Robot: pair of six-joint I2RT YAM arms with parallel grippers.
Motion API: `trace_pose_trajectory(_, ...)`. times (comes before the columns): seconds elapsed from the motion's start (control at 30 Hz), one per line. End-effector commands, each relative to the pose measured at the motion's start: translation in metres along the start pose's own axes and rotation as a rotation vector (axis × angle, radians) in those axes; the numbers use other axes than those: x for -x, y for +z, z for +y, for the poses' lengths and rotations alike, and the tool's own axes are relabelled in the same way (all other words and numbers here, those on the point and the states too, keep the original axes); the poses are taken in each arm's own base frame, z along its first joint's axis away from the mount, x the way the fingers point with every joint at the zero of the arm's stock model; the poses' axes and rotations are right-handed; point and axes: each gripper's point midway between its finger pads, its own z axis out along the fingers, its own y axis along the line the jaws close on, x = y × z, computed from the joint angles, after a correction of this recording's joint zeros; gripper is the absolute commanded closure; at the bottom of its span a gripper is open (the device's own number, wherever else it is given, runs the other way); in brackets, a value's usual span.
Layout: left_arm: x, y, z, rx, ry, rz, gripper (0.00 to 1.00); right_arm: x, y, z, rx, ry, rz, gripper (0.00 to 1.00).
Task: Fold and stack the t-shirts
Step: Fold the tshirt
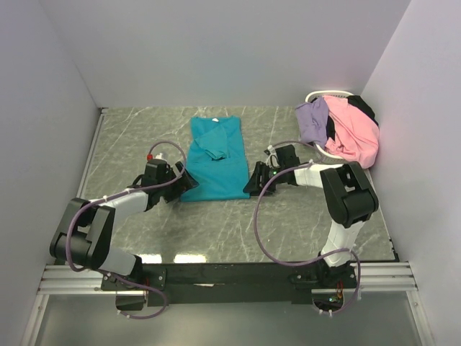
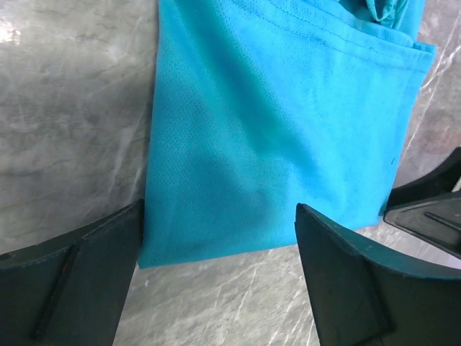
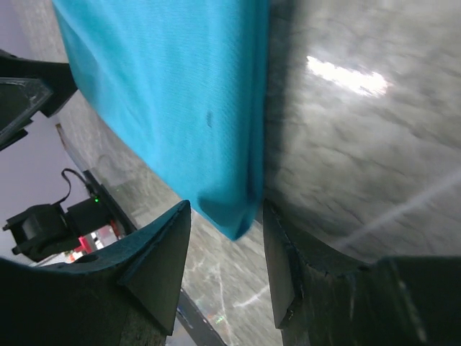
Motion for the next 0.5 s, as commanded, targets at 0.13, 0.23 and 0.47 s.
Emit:
trace_pose_trajectory(0.13, -0.049, 0.000, 0.039, 0.099, -0.057, 0.142, 0.12, -0.012, 0.028, -0.004, -0.048, 0.003, 0.053, 0.47)
trace_pose_trajectory(0.23, -0.054, 0.001, 0.043, 0.109, -0.069, 0.156, 0.16, -0.014, 0.033, -0.002, -0.055, -0.003, 0.053, 0.48)
trace_pose_trajectory(0.47, -0.070, 0.002, 0.058, 0.146, -0.077, 0.192, 0.48, -0.017, 0.033, -0.006, -0.072, -0.002, 0.042, 0.56)
